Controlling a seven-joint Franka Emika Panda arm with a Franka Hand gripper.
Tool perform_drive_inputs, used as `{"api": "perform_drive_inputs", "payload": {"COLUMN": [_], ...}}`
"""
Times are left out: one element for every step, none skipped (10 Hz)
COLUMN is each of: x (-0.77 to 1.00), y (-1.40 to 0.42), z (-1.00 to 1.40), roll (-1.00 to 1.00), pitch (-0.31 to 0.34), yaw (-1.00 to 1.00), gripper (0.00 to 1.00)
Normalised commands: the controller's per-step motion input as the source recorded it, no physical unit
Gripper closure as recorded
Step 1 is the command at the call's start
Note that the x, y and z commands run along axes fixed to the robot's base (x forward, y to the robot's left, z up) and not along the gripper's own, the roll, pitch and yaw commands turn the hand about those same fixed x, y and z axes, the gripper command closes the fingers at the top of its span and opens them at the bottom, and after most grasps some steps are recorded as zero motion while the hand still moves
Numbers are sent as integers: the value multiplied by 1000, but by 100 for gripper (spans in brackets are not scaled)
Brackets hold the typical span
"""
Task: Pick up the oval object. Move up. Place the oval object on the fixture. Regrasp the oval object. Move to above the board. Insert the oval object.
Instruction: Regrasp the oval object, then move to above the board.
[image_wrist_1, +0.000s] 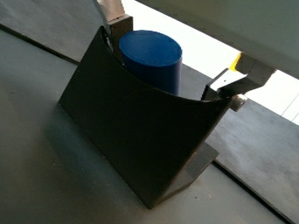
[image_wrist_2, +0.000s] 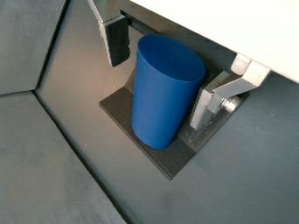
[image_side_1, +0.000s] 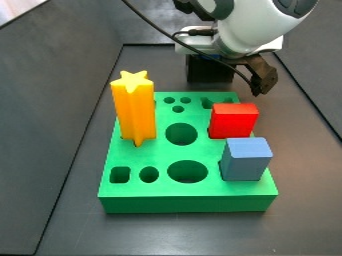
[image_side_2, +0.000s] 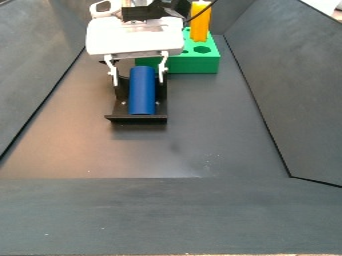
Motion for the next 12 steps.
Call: {"api": "perform_drive_inputs", "payload": {"x": [12,12,12,0,-153,-153,-150,-144,-137,-131,-124,-117], "y": [-16,-16,-16,0,-92,-92,-85,-78,-75,-72,-69,-66], "z": [-167,-167,-167,0,1000,1000,1000,1000,1000,1000,1000,1000], "roll": [52,52,52,0,-37,-39,-74,-102,-102,-79,-63,-53], "pitch": [7,7,7,0,400,401,369,345,287,202,135,73], "yaw": [18,18,18,0,-147,-143,-17,90,190,239,253,244], "gripper": [0,0,0,100,100,100,100,100,100,100,100,100]}}
